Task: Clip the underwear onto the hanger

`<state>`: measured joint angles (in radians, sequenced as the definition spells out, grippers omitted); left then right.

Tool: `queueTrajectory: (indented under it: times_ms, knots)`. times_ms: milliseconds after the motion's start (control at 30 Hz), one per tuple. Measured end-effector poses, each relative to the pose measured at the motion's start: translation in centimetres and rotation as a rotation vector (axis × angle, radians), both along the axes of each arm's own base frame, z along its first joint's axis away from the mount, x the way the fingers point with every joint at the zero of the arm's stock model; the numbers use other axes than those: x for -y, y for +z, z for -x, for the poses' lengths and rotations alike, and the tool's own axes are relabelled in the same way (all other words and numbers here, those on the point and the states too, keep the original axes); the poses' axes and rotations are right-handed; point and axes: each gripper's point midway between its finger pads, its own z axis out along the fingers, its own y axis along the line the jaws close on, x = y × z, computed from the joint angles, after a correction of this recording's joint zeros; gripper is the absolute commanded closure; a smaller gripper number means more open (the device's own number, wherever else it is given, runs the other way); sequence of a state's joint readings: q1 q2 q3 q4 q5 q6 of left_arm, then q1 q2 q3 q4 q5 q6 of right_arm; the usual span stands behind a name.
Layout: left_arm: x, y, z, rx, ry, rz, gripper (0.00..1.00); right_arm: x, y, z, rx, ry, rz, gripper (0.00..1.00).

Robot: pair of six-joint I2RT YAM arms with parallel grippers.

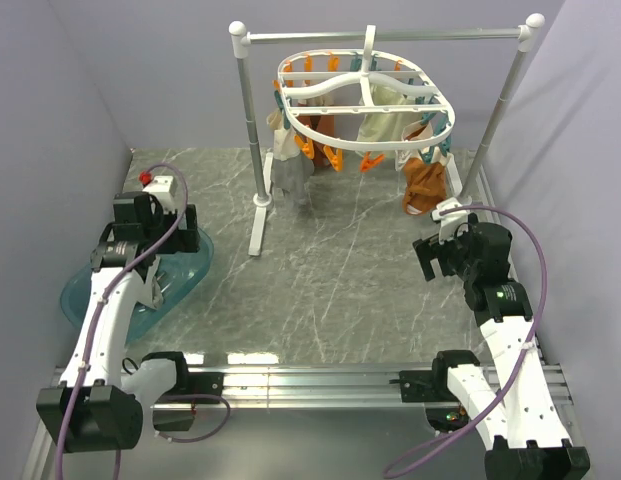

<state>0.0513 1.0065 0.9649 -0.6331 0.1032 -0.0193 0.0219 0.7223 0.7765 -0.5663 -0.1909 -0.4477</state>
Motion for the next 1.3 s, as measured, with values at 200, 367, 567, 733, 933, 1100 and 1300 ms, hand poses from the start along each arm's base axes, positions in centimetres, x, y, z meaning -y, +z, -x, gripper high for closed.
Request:
queueTrajectory:
  times_ms: [200, 367, 567, 733, 933, 1100, 1300]
  knots:
    - [-0.5, -0.8, -0.3, -0.083, -0.057, -0.069, 0.01, -0.2, -0.9, 0.3, -0.043, 0.023, 0.009, 0.00]
    - [-2.3, -0.6, -1.6, -0.157, -0.123, -0.175, 0.01, -0.5, -1.8, 0.6, -0.083, 0.048, 0.012, 0.00]
    - [-5.8, 0.0, -1.4, -0.236, -0.224, -0.316, 0.01, -0.5, -2.6, 0.8, -0.119, 0.065, 0.022, 0.00]
    - [-9.3, -1.5, -0.5, -0.352, -0.349, -0.430, 0.02, -0.8, -2.8, 0.8, -0.130, 0.081, 0.020, 0.00]
    - [-12.8, -4.6, 1.2, -0.493, -0.515, -0.505, 0.05, -1.0, -2.9, 0.9, -0.133, 0.092, 0.017, 0.00]
    - [-14.2, -7.5, 1.1, -0.548, -0.589, -0.520, 0.08, -1.1, -2.9, 0.9, -0.138, 0.096, 0.020, 0.00]
    - [-14.6, -10.5, -0.2, -0.562, -0.659, -0.505, 0.18, -1.0, -3.0, 1.0, -0.146, 0.100, 0.025, 0.00]
